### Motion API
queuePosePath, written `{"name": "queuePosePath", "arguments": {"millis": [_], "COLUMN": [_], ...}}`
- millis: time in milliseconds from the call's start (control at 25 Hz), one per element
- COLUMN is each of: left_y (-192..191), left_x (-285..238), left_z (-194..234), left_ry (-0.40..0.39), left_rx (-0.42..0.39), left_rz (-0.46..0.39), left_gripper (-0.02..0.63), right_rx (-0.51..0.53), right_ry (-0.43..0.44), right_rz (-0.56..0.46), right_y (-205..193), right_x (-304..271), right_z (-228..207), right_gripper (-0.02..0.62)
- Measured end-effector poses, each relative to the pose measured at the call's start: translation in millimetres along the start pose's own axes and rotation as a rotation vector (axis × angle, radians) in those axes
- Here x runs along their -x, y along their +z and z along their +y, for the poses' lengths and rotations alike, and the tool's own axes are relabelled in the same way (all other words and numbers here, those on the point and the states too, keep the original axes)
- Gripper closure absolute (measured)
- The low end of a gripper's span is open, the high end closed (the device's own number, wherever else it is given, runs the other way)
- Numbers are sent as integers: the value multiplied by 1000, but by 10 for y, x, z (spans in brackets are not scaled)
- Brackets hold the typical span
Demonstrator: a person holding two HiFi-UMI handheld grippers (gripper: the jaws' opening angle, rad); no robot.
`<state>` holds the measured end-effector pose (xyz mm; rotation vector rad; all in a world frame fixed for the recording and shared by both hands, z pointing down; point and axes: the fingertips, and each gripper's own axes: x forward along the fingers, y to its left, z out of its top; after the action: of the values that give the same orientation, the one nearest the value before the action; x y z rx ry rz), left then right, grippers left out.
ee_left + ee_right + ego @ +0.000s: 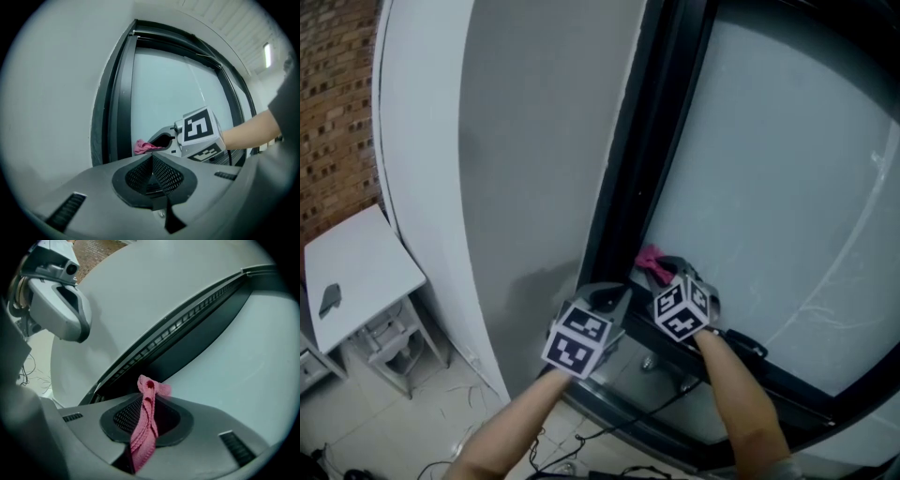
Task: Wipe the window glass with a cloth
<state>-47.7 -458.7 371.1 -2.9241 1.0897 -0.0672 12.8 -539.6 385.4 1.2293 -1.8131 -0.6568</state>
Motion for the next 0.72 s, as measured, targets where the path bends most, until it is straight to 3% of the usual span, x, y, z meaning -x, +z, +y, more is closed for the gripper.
{"name": "queuePosePath", "arguments": {"millis": [400,720], "left_y": [-202,-146], "left_x": [-6,-43], "left_z": [-1,-103], "left_ry": [-19,-37], "left_rx": [13,21], "left_rz": [41,24], "left_gripper": [600,600], "right_rx": [-12,31], "right_ry": [110,159], "right_rz": [83,51], "right_y": [-345,-282], "right_x": [-186,137], "right_z": [521,618], "right_gripper": [538,537]}}
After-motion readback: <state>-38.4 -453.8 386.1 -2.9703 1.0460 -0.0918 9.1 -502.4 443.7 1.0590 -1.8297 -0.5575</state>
